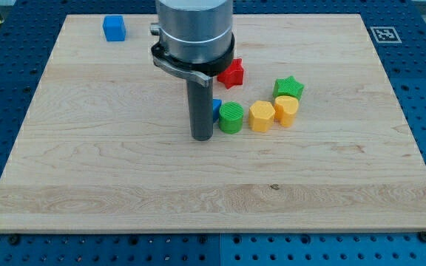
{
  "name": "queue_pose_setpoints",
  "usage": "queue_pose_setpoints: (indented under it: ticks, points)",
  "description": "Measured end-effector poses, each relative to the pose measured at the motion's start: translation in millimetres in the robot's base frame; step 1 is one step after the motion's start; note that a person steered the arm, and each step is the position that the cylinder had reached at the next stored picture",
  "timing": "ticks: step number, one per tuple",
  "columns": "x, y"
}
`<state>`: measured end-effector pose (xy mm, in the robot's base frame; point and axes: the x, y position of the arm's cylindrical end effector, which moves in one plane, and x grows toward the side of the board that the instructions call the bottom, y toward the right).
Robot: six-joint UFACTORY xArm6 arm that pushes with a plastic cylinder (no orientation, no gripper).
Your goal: Touch the bottom of yellow hexagon
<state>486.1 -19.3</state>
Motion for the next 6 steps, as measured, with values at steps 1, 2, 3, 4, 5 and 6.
queue_pose_setpoints:
  ticks: [1, 2, 3, 4, 5, 6]
  points:
    - [3, 0]
    - [39, -1]
    - [55, -1]
    - [56, 1]
    - [38, 47]
    - [0, 84]
